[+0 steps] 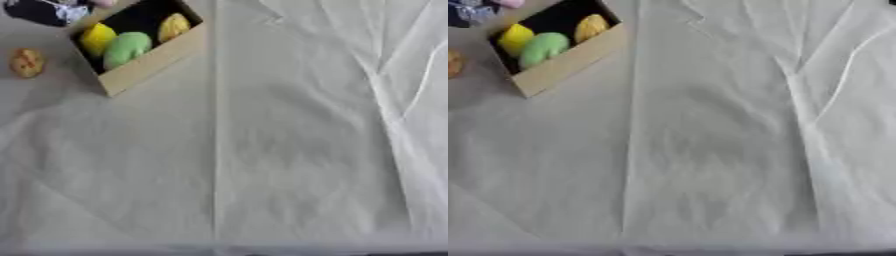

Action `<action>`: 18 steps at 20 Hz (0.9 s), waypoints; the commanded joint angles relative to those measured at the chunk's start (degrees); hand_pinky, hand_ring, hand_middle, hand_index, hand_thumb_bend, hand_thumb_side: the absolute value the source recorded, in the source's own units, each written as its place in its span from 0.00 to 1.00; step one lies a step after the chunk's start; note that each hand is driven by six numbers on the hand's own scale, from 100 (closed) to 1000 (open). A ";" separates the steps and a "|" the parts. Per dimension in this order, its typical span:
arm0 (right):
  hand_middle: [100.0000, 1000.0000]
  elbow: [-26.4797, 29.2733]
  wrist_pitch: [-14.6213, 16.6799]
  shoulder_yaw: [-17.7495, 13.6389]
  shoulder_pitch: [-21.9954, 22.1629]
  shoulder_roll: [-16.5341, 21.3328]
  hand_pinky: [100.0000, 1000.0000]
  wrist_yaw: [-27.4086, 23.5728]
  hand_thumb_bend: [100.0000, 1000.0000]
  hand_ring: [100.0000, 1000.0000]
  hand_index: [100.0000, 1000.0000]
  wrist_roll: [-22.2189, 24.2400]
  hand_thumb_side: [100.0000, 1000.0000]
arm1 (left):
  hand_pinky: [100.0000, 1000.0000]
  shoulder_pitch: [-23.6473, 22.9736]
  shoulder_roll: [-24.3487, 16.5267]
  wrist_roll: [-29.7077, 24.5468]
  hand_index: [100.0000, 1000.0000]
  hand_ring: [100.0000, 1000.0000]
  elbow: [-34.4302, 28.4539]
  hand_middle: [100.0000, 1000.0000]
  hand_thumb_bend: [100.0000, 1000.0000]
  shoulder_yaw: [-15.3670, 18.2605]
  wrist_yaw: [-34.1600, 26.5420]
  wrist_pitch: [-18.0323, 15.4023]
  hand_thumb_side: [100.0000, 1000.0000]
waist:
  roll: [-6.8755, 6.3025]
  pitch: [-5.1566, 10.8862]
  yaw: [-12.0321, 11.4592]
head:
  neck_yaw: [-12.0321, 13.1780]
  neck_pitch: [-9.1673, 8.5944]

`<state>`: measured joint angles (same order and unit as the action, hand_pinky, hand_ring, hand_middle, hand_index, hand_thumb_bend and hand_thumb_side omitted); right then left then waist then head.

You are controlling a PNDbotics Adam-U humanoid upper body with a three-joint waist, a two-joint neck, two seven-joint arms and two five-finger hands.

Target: Pick up objects on the table and place them in the box.

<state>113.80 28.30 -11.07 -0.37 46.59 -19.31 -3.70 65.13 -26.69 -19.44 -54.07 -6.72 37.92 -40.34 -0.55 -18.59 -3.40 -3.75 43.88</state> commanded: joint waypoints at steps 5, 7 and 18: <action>0.74 0.79 -1.12 -0.14 -1.80 1.62 1.00 -2.37 0.00 0.74 0.84 1.66 0.55 | 0.56 2.76 2.33 4.49 0.67 0.63 6.42 0.61 0.02 3.58 9.08 1.70 0.00 | -0.73 0.37 1.01 | 0.85 -0.19; 0.74 0.79 -1.18 -0.18 -1.95 1.61 1.00 -2.58 0.00 0.74 0.84 1.92 0.55 | 0.61 2.85 2.84 6.89 0.74 0.69 8.22 0.66 0.08 4.33 12.50 2.15 0.00 | -0.78 0.24 1.18 | 0.96 -0.36; 0.74 0.79 -1.25 -0.14 -1.27 1.15 1.00 -2.13 0.00 0.74 0.84 2.24 0.55 | 0.78 2.31 2.69 14.66 0.98 0.86 10.93 0.82 0.40 5.10 26.13 1.19 0.06 | -0.78 0.38 1.01 | 1.01 0.05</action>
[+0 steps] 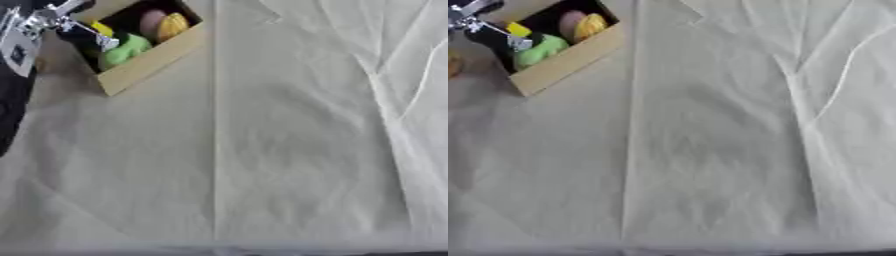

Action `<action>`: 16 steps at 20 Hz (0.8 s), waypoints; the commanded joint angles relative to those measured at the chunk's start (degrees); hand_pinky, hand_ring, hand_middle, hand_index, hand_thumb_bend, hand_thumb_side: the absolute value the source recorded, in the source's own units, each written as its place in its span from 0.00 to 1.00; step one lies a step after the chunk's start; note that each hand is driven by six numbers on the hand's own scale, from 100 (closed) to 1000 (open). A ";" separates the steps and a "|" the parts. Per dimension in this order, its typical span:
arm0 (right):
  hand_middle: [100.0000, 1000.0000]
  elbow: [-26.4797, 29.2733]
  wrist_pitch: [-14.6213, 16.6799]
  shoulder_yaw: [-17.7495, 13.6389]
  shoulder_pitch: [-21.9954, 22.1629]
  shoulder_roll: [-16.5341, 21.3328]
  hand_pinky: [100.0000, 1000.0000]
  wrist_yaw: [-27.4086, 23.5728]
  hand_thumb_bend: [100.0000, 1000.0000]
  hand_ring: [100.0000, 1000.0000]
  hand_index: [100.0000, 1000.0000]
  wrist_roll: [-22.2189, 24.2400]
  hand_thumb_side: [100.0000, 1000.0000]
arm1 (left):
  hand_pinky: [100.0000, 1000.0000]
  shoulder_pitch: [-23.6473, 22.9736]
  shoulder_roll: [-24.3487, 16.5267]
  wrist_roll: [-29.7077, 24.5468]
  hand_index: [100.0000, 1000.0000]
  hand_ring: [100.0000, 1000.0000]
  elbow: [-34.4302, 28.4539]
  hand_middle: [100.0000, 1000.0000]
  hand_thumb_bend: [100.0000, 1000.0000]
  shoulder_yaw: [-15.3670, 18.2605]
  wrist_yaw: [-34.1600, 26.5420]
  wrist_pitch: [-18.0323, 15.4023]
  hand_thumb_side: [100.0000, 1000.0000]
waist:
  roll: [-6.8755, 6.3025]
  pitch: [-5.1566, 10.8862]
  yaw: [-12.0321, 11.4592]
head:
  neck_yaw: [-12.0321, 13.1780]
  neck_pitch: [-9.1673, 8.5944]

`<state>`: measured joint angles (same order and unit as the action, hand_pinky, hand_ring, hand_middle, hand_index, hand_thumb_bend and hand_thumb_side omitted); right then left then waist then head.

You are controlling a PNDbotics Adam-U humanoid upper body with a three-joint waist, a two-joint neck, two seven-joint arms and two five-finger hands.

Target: Pick up objects on the table and place them in the box.

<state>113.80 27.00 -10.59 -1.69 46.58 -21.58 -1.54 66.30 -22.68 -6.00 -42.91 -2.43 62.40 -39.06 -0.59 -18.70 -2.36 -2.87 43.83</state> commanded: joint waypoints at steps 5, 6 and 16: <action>0.74 0.79 0.17 -0.69 0.76 1.10 1.00 0.45 0.00 0.74 0.84 -0.21 0.55 | 0.77 0.67 -2.04 1.43 0.96 0.84 -0.74 0.80 0.24 1.31 -0.48 -1.05 0.00 | -0.55 1.02 -0.49 | -0.10 0.28; 0.74 0.79 0.20 -0.72 0.93 1.13 1.00 0.48 0.00 0.74 0.84 -0.29 0.55 | 0.76 0.52 -2.48 1.17 0.94 0.84 -1.54 0.79 0.20 1.31 -1.73 -1.26 0.00 | -0.54 1.19 -0.66 | -0.07 0.28; 0.74 0.79 1.22 -1.77 3.14 1.79 1.00 -0.16 0.00 0.74 0.84 -1.36 0.54 | 0.73 -4.75 -13.15 -6.49 0.84 0.79 -10.93 0.74 0.12 1.95 -19.57 3.03 0.00 | -0.39 3.08 -2.56 | 2.06 0.29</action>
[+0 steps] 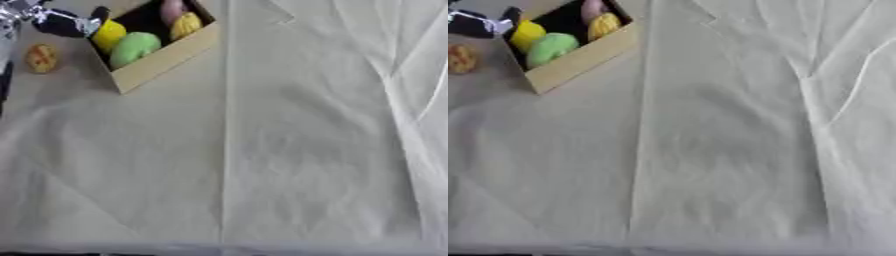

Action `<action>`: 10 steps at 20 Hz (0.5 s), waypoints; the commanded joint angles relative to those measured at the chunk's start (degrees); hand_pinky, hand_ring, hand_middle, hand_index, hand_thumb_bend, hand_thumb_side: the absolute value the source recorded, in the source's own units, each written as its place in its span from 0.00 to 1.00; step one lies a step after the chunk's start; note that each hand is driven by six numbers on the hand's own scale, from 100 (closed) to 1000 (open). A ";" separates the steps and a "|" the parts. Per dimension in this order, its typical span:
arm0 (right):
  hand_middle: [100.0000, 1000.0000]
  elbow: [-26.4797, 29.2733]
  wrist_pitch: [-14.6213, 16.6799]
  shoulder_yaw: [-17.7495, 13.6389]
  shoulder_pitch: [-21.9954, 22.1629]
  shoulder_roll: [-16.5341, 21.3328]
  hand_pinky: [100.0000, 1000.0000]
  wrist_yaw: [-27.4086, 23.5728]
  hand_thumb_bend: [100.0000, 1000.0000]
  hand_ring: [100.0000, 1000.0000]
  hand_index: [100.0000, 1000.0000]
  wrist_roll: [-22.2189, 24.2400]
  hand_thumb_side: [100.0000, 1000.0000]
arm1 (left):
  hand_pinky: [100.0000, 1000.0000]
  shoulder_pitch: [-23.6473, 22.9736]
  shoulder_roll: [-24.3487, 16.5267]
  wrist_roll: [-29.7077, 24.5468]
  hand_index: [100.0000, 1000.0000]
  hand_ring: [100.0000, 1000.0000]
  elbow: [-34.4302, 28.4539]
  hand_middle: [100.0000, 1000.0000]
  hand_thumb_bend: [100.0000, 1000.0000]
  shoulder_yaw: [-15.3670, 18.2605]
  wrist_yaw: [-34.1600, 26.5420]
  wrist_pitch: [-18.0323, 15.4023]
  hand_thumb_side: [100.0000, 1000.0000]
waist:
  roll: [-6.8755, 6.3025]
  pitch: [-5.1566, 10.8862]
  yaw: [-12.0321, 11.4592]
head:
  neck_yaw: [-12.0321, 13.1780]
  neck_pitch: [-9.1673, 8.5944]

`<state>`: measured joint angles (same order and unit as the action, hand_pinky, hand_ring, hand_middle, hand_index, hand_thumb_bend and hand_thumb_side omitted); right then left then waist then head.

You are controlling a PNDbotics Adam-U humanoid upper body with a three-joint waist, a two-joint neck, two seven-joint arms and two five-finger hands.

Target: Pick up objects on the table and place them in the box.

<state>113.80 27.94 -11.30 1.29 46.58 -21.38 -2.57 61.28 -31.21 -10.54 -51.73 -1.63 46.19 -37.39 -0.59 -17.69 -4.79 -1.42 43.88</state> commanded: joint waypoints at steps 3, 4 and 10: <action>0.74 0.80 0.34 -1.26 0.72 1.69 1.00 -0.19 0.00 0.74 0.84 -0.59 0.54 | 0.73 -1.56 -7.72 -3.28 0.86 0.79 -2.49 0.75 0.13 1.77 -5.15 2.60 0.00 | -0.26 2.34 -0.52 | 0.64 0.24; 0.74 0.80 0.34 -1.31 0.88 1.62 1.00 -0.10 0.00 0.74 0.84 -0.68 0.54 | 0.74 -2.07 -8.40 -3.75 0.86 0.80 -2.40 0.75 0.14 1.93 -5.51 2.81 0.00 | -0.18 2.38 -0.61 | 0.60 0.24; 0.74 0.80 0.54 -1.45 1.29 1.02 1.00 0.32 0.00 0.74 0.84 -1.13 0.54 | 0.74 -4.04 -9.82 -7.44 0.87 0.81 -0.43 0.76 0.13 2.24 -6.55 2.60 0.00 | 0.43 2.43 -0.65 | 0.95 0.24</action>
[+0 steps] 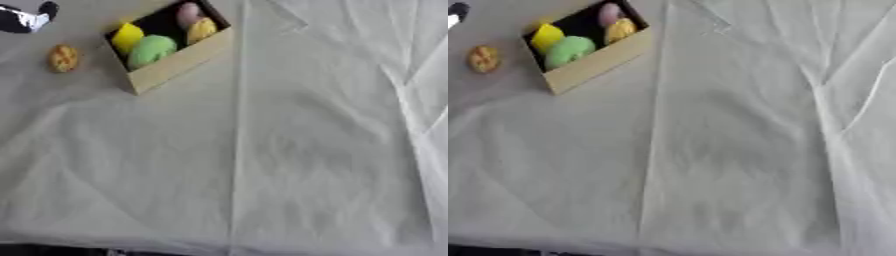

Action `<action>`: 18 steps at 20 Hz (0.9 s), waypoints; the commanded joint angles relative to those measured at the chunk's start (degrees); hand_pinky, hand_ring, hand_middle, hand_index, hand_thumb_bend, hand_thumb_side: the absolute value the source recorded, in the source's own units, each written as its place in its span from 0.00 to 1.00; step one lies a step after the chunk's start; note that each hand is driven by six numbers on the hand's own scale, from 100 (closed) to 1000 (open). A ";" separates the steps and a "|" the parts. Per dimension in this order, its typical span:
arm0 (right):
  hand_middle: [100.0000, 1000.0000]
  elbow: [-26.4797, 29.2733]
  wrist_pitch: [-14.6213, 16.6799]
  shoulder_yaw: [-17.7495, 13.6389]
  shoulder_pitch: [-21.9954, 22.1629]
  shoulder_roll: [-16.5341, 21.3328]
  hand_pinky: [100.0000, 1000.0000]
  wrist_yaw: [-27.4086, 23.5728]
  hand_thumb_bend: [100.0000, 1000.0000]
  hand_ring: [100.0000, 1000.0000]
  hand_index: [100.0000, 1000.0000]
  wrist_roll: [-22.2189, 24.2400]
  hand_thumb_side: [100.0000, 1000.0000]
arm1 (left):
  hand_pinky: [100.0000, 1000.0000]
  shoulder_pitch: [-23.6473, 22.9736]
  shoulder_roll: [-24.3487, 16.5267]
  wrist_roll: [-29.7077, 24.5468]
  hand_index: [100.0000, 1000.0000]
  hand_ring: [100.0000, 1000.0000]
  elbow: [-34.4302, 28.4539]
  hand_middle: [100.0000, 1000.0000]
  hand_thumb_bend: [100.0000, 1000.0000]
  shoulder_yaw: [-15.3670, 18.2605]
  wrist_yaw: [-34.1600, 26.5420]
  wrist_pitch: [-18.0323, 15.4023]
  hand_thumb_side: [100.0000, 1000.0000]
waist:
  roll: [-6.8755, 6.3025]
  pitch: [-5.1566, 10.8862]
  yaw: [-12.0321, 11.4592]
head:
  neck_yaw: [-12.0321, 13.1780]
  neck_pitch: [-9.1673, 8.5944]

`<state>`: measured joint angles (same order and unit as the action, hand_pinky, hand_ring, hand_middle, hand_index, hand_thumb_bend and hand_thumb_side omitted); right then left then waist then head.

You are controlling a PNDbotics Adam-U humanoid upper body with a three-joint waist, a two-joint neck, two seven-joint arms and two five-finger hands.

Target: Pick up objects on the table and place them in the box.

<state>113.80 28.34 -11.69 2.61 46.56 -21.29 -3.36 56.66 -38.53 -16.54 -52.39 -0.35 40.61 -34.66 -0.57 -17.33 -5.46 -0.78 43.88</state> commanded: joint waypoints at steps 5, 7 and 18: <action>0.74 0.80 0.19 -0.82 -0.20 0.44 1.00 0.65 0.00 0.74 0.84 -0.29 0.54 | 0.75 0.53 -1.59 -5.16 0.85 0.82 3.42 0.75 0.18 0.45 -0.46 -1.53 0.01 | 0.90 1.78 0.36 | 0.62 0.24; 0.74 0.80 0.06 -0.73 -0.34 0.19 1.00 0.81 0.00 0.74 0.84 -0.27 0.54 | 0.76 0.74 -1.12 -6.60 0.83 0.82 5.08 0.74 0.22 0.24 1.01 -2.28 0.10 | 1.01 1.58 0.55 | 0.84 0.24; 0.74 0.80 -0.75 0.01 -1.08 -1.13 1.00 2.27 0.00 0.73 0.84 0.20 0.55 | 0.77 2.75 1.39 -6.74 0.88 0.85 13.52 0.76 0.22 2.54 8.88 -1.50 0.15 | 1.13 0.26 1.39 | 2.45 -0.15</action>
<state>113.80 27.76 -11.27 1.97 44.51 -19.64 -3.15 58.00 -36.01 -23.61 -39.08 1.31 48.52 -36.68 -0.25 -17.41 -4.15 1.35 43.86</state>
